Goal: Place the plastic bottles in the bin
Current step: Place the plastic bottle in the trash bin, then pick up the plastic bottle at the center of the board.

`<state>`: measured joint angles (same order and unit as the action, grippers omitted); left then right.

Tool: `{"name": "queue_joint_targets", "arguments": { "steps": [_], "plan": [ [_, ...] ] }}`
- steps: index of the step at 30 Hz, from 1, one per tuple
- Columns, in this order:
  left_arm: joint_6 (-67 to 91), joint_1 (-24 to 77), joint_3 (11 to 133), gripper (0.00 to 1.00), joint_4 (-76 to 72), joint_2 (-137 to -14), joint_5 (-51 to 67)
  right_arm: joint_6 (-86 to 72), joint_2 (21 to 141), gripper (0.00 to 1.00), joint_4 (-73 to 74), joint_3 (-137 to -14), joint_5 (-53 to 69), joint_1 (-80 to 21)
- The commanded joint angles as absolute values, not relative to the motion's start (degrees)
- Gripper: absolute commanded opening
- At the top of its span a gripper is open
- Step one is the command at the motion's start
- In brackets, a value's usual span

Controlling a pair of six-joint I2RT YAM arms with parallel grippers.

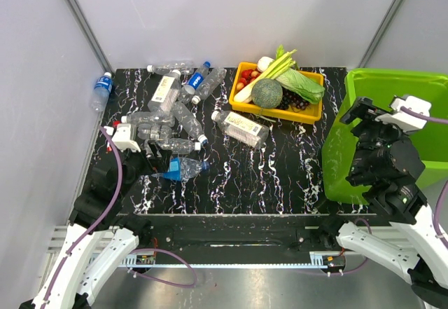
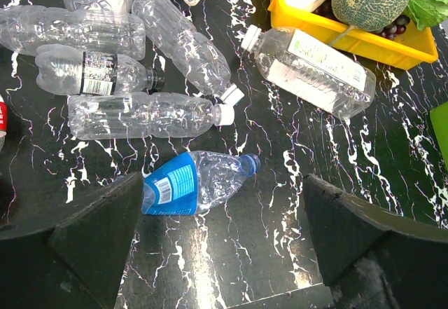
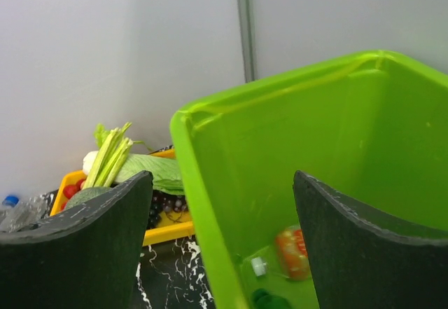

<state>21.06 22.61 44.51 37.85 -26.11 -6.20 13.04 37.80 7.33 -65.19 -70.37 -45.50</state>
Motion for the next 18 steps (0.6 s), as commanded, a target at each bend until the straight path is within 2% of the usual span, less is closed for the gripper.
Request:
{"name": "queue_joint_targets", "arguments": {
  "steps": [1,8,14,18],
  "plan": [
    [21.5,22.4,44.6,0.99,36.1,-26.7,-6.0,13.9,43.1,0.86,11.5,-69.2,-60.4,-45.8],
    [22.4,22.4,44.5,0.99,36.4,-27.4,-7.8,9.7,55.4,0.86,24.9,-79.4,-44.8,-45.7],
    [28.1,22.4,44.3,0.99,38.3,-30.4,-17.7,1.8,59.9,0.84,25.3,-76.5,-22.3,-45.8],
    [38.2,22.5,46.8,0.99,44.1,-35.2,-24.7,-3.3,64.4,0.81,27.0,-75.3,-14.8,-45.9]
  ]
}}
